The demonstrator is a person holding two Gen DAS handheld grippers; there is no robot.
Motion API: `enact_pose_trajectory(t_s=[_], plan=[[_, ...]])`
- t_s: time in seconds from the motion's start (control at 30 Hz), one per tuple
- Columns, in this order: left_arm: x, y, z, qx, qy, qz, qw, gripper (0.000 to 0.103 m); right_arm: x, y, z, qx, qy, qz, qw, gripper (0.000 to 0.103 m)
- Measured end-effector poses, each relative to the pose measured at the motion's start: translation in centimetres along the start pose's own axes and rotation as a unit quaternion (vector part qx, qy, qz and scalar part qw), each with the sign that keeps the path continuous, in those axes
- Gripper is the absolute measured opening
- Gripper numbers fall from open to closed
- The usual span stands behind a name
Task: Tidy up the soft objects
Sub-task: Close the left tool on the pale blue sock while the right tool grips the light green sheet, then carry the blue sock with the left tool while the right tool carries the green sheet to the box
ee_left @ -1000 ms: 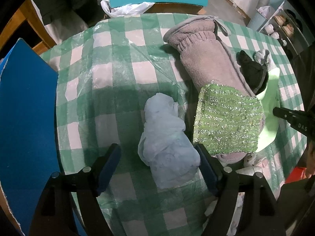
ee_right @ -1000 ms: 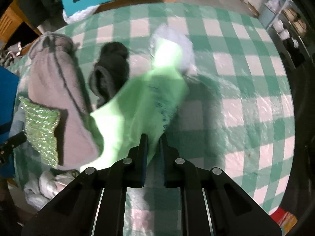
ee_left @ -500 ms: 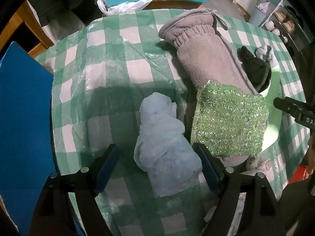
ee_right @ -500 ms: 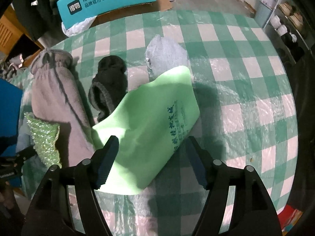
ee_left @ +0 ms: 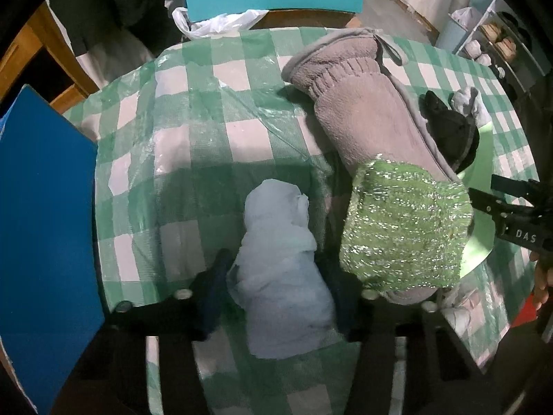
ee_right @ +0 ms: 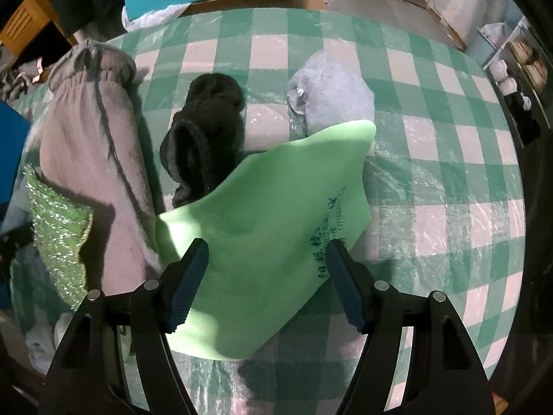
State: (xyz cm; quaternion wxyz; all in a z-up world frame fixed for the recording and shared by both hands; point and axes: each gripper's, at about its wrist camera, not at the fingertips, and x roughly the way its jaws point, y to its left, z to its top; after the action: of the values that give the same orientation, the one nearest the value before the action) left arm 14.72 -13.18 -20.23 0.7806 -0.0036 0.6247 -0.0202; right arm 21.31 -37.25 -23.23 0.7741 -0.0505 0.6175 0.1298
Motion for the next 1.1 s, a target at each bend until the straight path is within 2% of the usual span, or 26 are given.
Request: enact_pose_trajectory(t_s=[0.23,0.33,0.4,0.43,0.47,0.53,0.63,0.7,1.1], plan=[[0.1,0.8,0.3,-0.010,-0.004,-0.016,0.9998,0.042,-0.3,0.4,-0.9,-0.015,-0.007,-0.014,1.000,0.071],[0.1,1.0,0.1,-0.011,-0.003,-0.017,0.9998,0.042,-0.2,1.0,-1.3,-0.018,-0.011,-0.012,1.000,0.062],[-0.3,0.9,-0.1,-0.011,-0.006,-0.017,0.9998,0.042,-0.5,1.5,-1.5,-0.026,-0.014,-0.008,1.000,0.053],[-0.5,1.0,-0.2,-0.010,-0.008,-0.017,0.9998,0.042,-0.6,1.9,-1.6,-0.031,-0.016,-0.006,0.999,0.044],[-1.0,0.9,-0.8,-0.010,-0.011,-0.017,0.9997,0.042,-1.1,2.1,-1.9,-0.037,-0.018,-0.003,0.999,0.030],[-1.3,0.9,-0.9,-0.010,-0.015,-0.019,0.9997,0.042,-1.2,2.5,-2.2,-0.039,-0.016,-0.004,0.999,0.011],[-1.9,1.0,-1.1,-0.009,-0.019,-0.022,0.9995,0.042,-1.4,2.3,-2.4,-0.033,-0.013,0.007,0.999,0.005],[-2.0,1.1,-1.1,-0.010,-0.020,-0.022,0.9995,0.042,-1.7,1.9,-2.5,-0.022,-0.011,0.029,0.999,0.004],[-4.1,1.2,-1.9,-0.012,-0.034,-0.034,0.9988,0.042,-6.7,1.8,-3.1,0.003,-0.058,0.062,0.996,0.004]])
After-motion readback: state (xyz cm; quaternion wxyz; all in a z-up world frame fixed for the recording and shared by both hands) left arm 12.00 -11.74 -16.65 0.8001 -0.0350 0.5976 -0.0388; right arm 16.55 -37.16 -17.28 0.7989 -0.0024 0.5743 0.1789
